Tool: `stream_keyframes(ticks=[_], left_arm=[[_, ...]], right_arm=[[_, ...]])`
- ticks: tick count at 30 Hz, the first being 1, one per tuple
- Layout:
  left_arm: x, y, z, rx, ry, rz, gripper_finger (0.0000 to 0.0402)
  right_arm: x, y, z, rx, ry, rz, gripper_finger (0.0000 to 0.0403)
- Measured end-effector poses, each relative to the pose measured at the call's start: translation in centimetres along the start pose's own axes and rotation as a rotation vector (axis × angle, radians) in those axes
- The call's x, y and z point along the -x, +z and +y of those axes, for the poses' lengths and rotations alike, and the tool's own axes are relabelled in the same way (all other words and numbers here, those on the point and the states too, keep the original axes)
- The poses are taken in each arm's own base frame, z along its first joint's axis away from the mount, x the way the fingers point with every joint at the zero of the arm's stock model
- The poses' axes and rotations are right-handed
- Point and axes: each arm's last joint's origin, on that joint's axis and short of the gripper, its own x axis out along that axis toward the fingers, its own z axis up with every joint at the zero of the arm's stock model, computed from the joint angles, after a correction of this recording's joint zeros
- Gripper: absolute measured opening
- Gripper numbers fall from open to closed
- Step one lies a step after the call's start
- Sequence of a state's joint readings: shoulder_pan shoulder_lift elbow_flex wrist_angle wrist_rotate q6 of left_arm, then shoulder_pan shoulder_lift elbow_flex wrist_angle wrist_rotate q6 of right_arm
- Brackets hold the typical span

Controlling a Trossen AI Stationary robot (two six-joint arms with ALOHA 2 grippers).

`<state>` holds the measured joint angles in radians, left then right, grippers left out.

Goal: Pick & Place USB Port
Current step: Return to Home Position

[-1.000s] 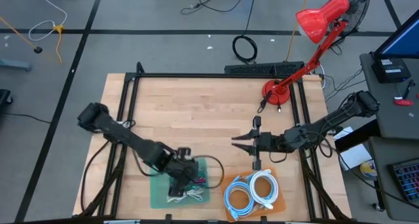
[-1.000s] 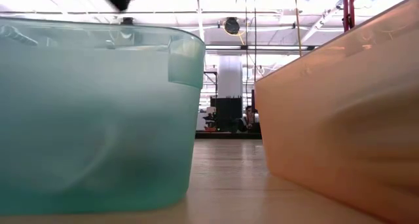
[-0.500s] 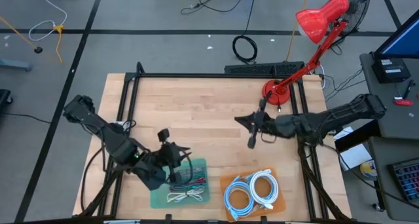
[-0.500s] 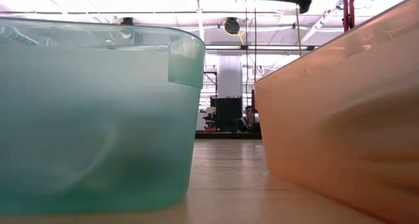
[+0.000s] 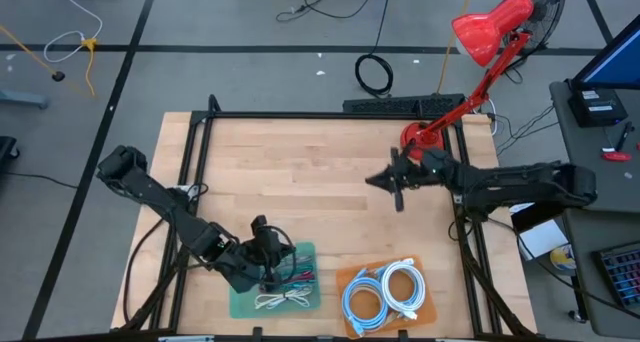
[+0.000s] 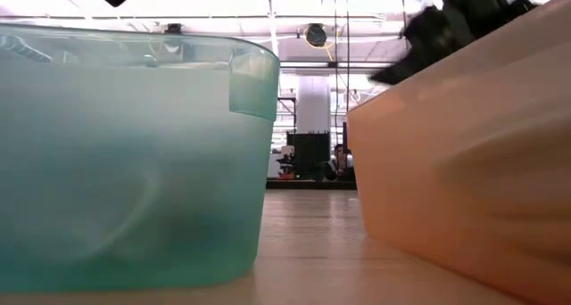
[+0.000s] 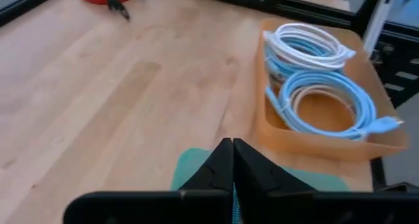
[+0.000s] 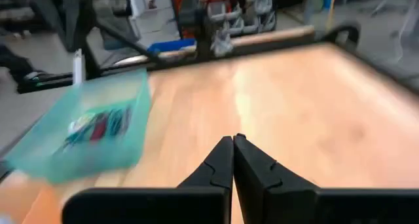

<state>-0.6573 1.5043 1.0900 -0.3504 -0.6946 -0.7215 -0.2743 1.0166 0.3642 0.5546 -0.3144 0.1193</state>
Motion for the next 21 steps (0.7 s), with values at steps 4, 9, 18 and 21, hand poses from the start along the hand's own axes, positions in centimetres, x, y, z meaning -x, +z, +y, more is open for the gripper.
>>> stream_keyframes(ticks=[4,9,18,21], left_arm=[[0.1,0.4,-0.5,-0.005,-0.030,-0.054,0.0005],[0.1,0.9,-0.8,-0.017,-0.052,-0.099,0.0019],[0.4,0.6,-1.1,-0.023,-0.076,-0.078,0.0021],[0.7,0.3,-1.4,-0.034,-0.089,-0.072,0.0021]], right_arm=[[2.3,-4.1,0.6,-0.045,0.030,-0.060,0.0000],[4.1,-3.9,1.3,-0.034,0.049,-0.230,0.0000],[5.7,-4.1,2.4,0.067,-0.014,-0.189,0.0000],[6.3,-4.4,2.8,0.037,-0.009,-0.168,0.0000]])
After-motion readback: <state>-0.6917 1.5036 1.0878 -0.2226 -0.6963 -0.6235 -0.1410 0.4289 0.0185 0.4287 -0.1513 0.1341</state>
